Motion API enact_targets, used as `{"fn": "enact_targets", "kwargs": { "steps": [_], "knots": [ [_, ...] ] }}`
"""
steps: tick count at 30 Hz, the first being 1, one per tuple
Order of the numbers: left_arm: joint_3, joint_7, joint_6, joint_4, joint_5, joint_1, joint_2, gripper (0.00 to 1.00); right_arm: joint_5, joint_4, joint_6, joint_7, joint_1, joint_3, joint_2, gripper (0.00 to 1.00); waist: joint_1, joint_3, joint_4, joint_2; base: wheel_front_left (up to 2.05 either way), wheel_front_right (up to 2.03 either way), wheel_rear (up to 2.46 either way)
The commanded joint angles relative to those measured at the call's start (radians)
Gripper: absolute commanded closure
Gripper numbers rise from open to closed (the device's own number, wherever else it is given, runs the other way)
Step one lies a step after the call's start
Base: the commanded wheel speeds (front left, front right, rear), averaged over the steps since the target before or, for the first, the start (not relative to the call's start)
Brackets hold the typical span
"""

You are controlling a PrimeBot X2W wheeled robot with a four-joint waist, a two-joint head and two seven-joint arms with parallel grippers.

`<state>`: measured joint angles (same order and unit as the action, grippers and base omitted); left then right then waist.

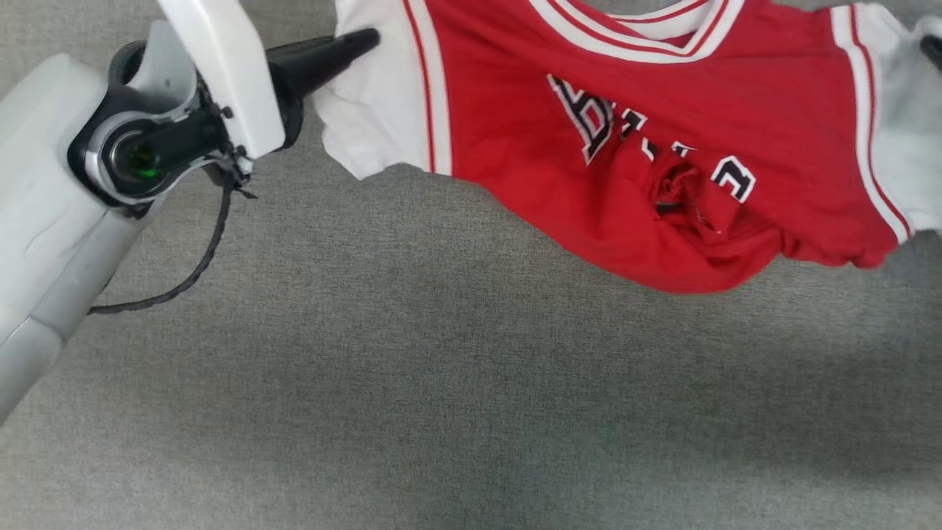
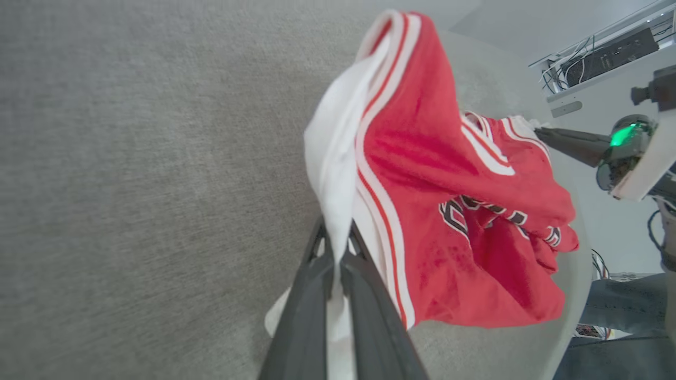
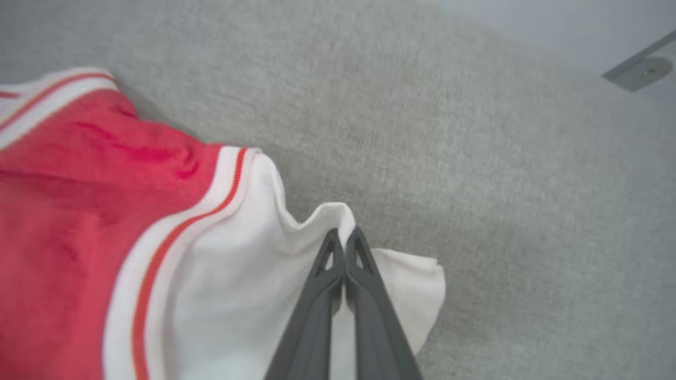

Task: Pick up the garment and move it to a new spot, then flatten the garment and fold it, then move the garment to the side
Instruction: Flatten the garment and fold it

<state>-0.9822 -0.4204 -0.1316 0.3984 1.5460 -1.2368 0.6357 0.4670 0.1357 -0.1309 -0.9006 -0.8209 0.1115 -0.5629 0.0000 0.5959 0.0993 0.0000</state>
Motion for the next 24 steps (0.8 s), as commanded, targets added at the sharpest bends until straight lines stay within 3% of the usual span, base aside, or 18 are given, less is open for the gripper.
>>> {"fn": "enact_targets", "kwargs": {
  "steps": [1, 10, 15, 20, 24],
  "knots": [
    [0.003, 0.017, 0.002, -0.005, -0.014, 0.015, 0.008, 1.00, 0.004, -0.005, 0.000, 0.027, -0.013, -0.005, -0.001, 1.00, 0.0000, -0.011, -0.004, 0.0000, 0.00, 0.00, 0.00],
    [0.005, 0.233, 0.002, 0.046, -0.128, -0.102, 0.053, 1.00, -0.111, 0.092, 0.000, 0.295, -0.201, -0.026, 0.044, 1.00, 0.0000, -0.035, -0.036, 0.0000, 0.00, 0.00, 0.00],
    [0.019, 0.386, 0.002, 0.139, -0.188, -0.240, 0.056, 1.00, -0.211, 0.230, 0.000, 0.438, -0.403, -0.087, 0.135, 1.00, 0.0000, -0.035, -0.065, 0.0000, 0.00, 0.00, 0.00],
    [0.036, 0.521, 0.002, 0.231, -0.223, -0.388, 0.035, 1.00, -0.347, 0.367, 0.000, 0.607, -0.607, -0.216, 0.229, 1.00, 0.0000, -0.042, -0.085, 0.0000, 0.00, 0.00, 0.00],
    [0.049, 0.607, 0.002, 0.260, -0.194, -0.458, 0.012, 1.00, -0.448, 0.459, 0.000, 0.710, -0.716, -0.284, 0.277, 1.00, 0.0000, -0.057, -0.093, 0.0000, 0.00, 0.00, 0.00]
  ]
}}
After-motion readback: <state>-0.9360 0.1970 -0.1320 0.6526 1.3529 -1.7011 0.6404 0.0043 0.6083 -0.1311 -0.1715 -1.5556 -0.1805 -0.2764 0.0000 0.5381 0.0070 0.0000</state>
